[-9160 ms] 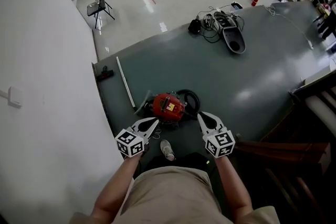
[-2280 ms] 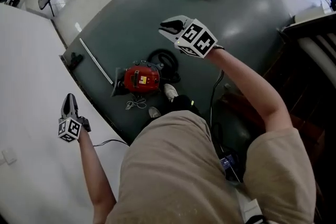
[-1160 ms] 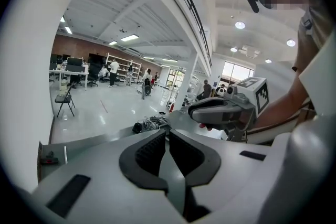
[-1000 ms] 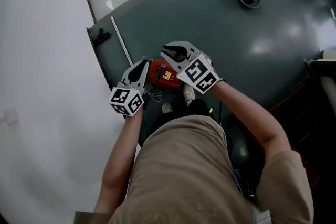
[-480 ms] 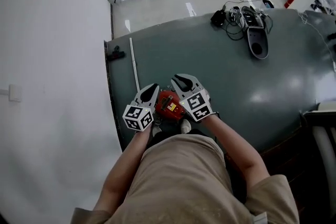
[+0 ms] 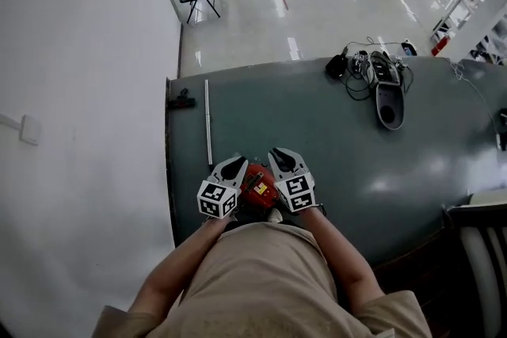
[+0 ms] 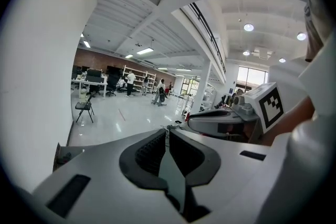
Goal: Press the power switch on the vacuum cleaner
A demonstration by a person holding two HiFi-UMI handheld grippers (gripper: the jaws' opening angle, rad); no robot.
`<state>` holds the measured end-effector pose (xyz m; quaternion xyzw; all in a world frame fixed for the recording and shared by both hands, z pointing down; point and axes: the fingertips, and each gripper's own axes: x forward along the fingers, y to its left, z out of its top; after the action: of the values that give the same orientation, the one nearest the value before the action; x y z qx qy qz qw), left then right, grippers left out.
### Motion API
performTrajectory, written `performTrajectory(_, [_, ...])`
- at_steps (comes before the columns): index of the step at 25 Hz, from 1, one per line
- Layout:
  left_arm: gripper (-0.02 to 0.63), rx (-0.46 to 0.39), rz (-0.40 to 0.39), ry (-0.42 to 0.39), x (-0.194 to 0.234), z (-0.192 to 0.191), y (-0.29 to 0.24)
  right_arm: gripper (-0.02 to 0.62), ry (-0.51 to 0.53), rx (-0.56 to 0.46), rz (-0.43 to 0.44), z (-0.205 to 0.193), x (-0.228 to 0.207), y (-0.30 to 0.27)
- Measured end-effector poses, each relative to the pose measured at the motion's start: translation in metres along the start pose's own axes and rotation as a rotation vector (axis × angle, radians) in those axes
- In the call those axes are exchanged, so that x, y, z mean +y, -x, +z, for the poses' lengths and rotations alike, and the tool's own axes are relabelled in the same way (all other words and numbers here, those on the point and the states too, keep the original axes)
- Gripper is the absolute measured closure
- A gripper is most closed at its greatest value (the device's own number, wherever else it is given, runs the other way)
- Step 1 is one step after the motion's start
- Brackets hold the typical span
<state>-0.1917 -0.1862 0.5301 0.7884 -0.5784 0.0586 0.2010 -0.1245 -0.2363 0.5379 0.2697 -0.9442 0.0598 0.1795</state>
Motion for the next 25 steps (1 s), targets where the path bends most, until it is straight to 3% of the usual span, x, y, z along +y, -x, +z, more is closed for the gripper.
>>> performTrajectory(12, [0.595,0.071,0.001,0.007,0.044,-0.021,0.003,0.548,-0.065,0.032,-0.069,-0.018,0.010,-0.021])
performTrajectory(17, [0.597,0.060,-0.008,0.019,0.047,-0.018,0.013,0.584,0.036,0.074,-0.114,-0.010,0.015,-0.011])
performTrajectory(25, [0.597,0.043,-0.035,0.041,0.040,-0.007,0.024,0.584,0.029,0.011,-0.100,0.011,0.024,0.010])
